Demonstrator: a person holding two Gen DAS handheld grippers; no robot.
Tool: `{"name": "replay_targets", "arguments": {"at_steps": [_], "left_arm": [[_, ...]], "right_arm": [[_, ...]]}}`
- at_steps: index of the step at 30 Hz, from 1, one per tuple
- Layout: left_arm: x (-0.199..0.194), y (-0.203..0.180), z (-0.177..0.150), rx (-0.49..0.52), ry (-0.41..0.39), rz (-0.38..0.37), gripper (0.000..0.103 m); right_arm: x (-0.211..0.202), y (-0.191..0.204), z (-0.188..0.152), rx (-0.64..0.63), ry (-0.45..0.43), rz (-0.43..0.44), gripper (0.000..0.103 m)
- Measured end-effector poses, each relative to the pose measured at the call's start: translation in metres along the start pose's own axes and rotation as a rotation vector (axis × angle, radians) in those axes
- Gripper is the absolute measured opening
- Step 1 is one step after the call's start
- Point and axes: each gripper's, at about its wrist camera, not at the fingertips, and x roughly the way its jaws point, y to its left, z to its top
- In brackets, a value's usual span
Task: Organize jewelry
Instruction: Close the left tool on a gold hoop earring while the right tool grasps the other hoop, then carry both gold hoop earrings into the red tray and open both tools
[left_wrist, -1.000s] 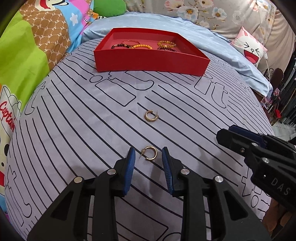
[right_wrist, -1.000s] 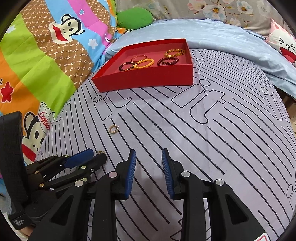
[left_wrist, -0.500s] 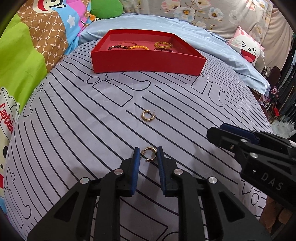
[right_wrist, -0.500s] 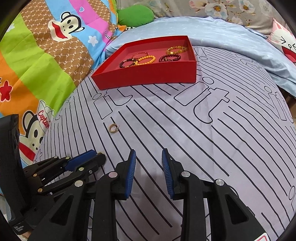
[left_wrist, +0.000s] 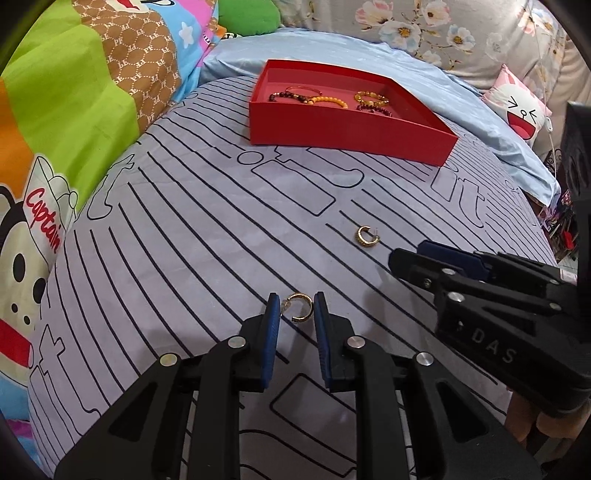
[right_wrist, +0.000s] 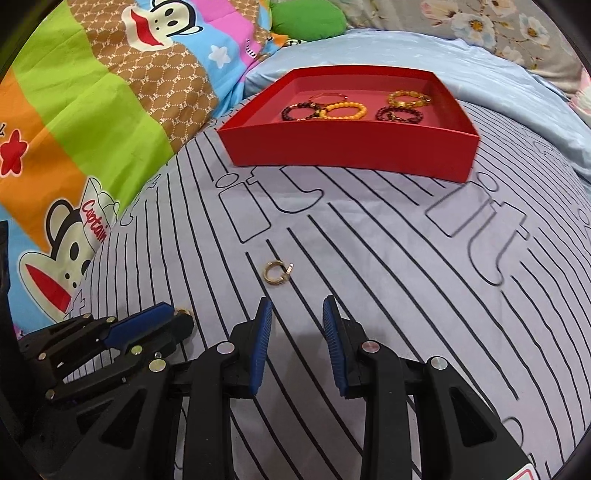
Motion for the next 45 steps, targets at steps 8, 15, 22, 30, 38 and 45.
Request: {"name": "replay_targets", "arguments": {"at_steps": [8,15,22,30,38,45], "left_arm": [[0.005,0.007,0.004,-0.011,0.008,0.003,0.018],[0.009,0.01,0.008,-0.02,0.008,0.0,0.019],[0.009,0.009,0.009,-0.018,0.009,0.006,0.018],[0.007,0.008,0.009,-0.018,0.012,0.013,0.018],[-0.001,-0.002,0.015,-0.004,-0.001,0.006,0.018],[-0.018,-0.02,0.027,0.021,-0.036,-0.029,0.018]], "right_arm": [[0.016,0.009,0.012,-0.021,0.003,0.001,0.029],[0.02,0.017,0.013,-0.076,-0.011,-0.039,0.026],[0.021,0.017,0.012,-0.091,-0.021,-0.064,0.017],[0.008,0.008,0.009,-0.055,-0.034,-0.058,0.016],[-0.021,-0.006,0.003,-0.006,-0.062,-0.049,0.017],[-0.046,-0.014,-0.001,0.026,-0.094,-0.031,0.017]]}}
